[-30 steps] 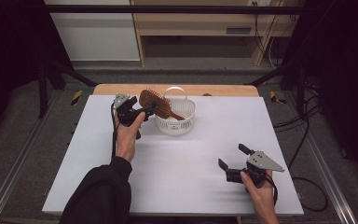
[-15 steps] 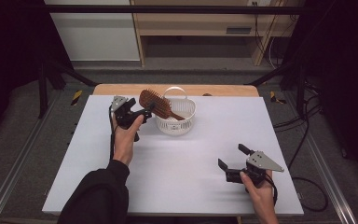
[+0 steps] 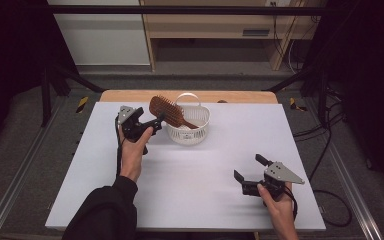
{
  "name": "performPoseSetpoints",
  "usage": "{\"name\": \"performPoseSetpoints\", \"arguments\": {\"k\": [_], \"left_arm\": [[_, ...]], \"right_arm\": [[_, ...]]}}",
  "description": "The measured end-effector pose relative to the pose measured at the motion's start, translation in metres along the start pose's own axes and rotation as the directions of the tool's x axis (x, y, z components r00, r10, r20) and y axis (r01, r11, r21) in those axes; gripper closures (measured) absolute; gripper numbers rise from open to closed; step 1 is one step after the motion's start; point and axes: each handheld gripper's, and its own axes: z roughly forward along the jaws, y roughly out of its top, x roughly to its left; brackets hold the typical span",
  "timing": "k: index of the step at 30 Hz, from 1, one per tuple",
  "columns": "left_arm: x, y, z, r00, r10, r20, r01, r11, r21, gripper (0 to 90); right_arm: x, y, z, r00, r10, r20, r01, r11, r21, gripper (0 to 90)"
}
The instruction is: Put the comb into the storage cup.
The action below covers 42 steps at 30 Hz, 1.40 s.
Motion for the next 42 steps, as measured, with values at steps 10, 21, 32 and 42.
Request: {"name": "performPoseSetpoints", "arguments": {"k": [10,21,32,42], "left_arm": [[0.0,-0.004,-0.004,0.9998,0.017,-0.009,-0.017,0.9998,0.009,3.6],[-0.001,-0.006,-0.01,0.9998,0.014,-0.016,-0.014,0.9999,0.01,3.4],[-0.004,-0.012,-0.015,0.9992,0.035,-0.02,-0.034,0.9992,0.019,3.4],[-0.007,-0.02,-0.02,0.9994,0.033,-0.006,-0.033,0.9989,0.032,3.3]], "right_arm": [[0.0,0.0,0.001,1.0,-0.004,-0.001,0.004,1.0,0.001,2.8],[0.001,0.0,0.001,1.0,-0.005,-0.002,0.005,1.0,0.003,2.8],[0.001,0.0,0.001,1.0,-0.006,-0.001,0.006,1.0,0.004,2.8],[0.001,0.0,0.002,1.0,-0.006,-0.001,0.006,1.0,0.003,2.8]]}}
